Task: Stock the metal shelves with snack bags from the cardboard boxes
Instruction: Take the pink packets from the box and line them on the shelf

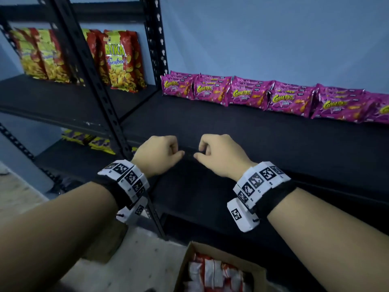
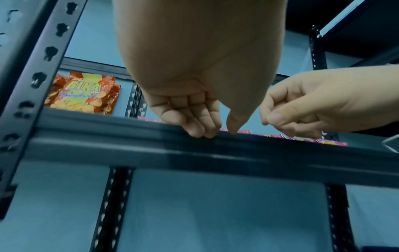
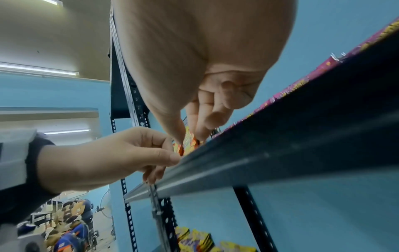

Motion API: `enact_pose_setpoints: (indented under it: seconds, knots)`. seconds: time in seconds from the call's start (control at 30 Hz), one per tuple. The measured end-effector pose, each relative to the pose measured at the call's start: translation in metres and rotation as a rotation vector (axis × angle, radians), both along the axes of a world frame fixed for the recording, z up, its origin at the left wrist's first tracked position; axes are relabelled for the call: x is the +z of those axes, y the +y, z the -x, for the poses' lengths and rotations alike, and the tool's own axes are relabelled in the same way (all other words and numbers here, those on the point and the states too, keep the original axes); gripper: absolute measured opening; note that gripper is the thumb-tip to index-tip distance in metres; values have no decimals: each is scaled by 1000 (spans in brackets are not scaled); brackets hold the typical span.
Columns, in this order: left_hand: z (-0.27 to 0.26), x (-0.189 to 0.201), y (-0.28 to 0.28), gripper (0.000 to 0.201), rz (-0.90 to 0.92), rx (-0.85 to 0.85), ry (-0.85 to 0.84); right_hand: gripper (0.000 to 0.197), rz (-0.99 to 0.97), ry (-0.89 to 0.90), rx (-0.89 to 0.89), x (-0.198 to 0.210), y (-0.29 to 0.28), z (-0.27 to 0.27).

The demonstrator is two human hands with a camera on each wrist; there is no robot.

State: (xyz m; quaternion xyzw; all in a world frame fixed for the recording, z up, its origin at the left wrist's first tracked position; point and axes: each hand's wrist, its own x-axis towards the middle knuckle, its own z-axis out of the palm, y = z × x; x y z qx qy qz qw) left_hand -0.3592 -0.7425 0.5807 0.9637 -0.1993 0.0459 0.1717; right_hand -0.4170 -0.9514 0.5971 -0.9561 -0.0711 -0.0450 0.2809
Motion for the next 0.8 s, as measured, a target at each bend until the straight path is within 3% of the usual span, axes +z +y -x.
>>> enact_pose_setpoints:
  seconds: [0.1,0.27,0.47,0.57,0.7,0.8]
  knots:
    - [28,-42,-2,30,-6,-9,65,21,-35,72,-4,-44,-1,27]
    - [58,-128,-9,27,-50,-15,346,22,-6,312,-70,-138,-17,57]
    - [93,-256,-19,22,-130,-27,573,23,-70,580,-181,-274,-40,100]
    - [111,-318,-23,18,-175,-59,700,14,-72,719,-232,-343,-49,128]
    - [132,-400,-23,24,-248,-53,832,14,-108,891,-309,-428,-57,167]
    - [144,-461,-24,15,-304,-65,917,20,-125,1053,-255,-484,-64,193]
